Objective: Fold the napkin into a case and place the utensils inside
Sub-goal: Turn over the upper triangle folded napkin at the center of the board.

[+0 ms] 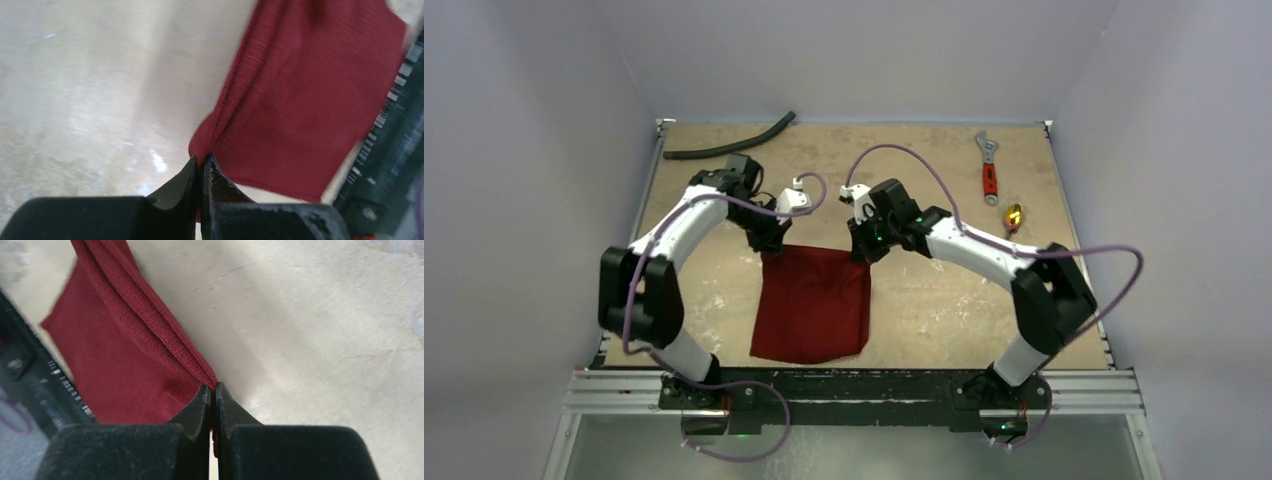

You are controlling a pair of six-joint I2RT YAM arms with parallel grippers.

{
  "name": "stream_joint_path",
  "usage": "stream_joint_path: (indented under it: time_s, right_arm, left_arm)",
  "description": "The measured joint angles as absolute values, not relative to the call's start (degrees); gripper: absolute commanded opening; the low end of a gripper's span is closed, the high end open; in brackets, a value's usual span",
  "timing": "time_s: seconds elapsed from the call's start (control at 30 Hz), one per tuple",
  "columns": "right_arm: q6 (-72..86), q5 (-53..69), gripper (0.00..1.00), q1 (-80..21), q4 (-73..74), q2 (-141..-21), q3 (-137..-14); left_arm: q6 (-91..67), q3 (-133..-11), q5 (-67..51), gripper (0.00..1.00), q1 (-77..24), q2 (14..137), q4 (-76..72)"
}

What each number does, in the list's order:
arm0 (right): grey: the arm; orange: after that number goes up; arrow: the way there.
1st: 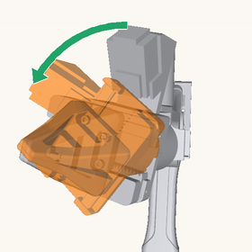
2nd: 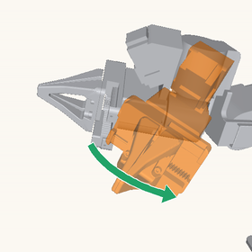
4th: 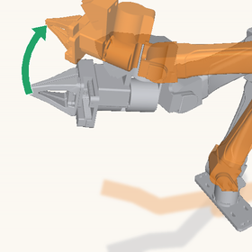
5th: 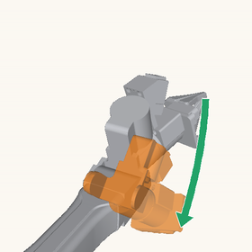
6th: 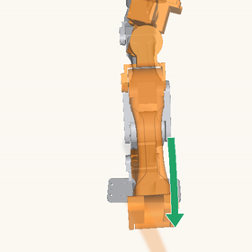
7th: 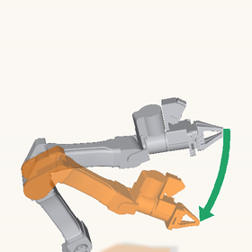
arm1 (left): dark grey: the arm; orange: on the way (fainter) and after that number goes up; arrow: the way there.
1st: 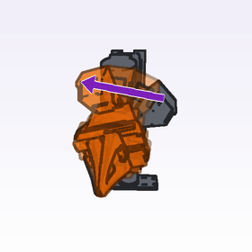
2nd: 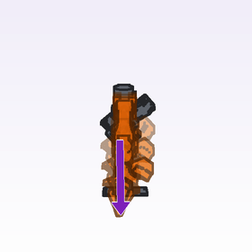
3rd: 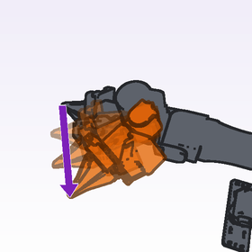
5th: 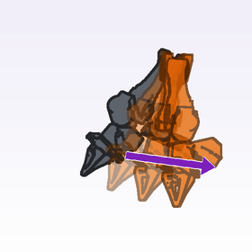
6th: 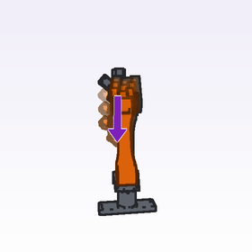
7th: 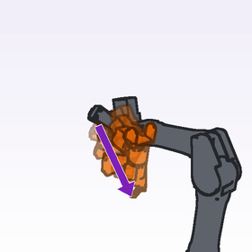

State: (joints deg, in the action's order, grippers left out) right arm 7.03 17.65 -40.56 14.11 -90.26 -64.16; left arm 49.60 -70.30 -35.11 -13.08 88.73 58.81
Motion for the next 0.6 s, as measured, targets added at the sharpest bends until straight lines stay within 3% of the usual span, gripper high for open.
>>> stream_joint_path:
  time_s: [0.23, 0.4, 0.47, 0.5, 0.53, 0.6]
  right_arm:
    - [3.18, 18.65, 0.0, -36.1, 8.69, -105.1, -69.97]
    - [0.86, 20.01, 0.0, -32.47, 6.81, -110.45, -75.09]
    - [-0.25, 20.27, 0.01, -31.07, 6.48, -113.01, -77.34]
    - [-0.67, 20.29, 0.06, -30.61, 6.37, -114.28, -78.39]
    - [-1.04, 20.27, 0.11, -30.24, 6.2, -115.61, -79.29]
    - [-1.56, 20.21, 0.33, -29.69, 6.33, -118.04, -80.68]
  left_arm:
    - [34.92, -79.35, -21.93, 0.0, -13.93, 107.26, 44.45]
    - [30.2, -83.92, -16.23, 0.0, -15.4, 113.47, 40.45]
    - [29.19, -85.58, -14.72, 0.12, -15.77, 114.98, 39.7]
    - [28.77, -86.7, -14.04, 0.26, -15.9, 115.81, 39.46]
    - [28.42, -87.37, -13.45, 0.31, -15.99, 116.33, 39.07]
    - [27.53, -88.62, -11.53, 0.39, -16.1, 117.36, 37.67]
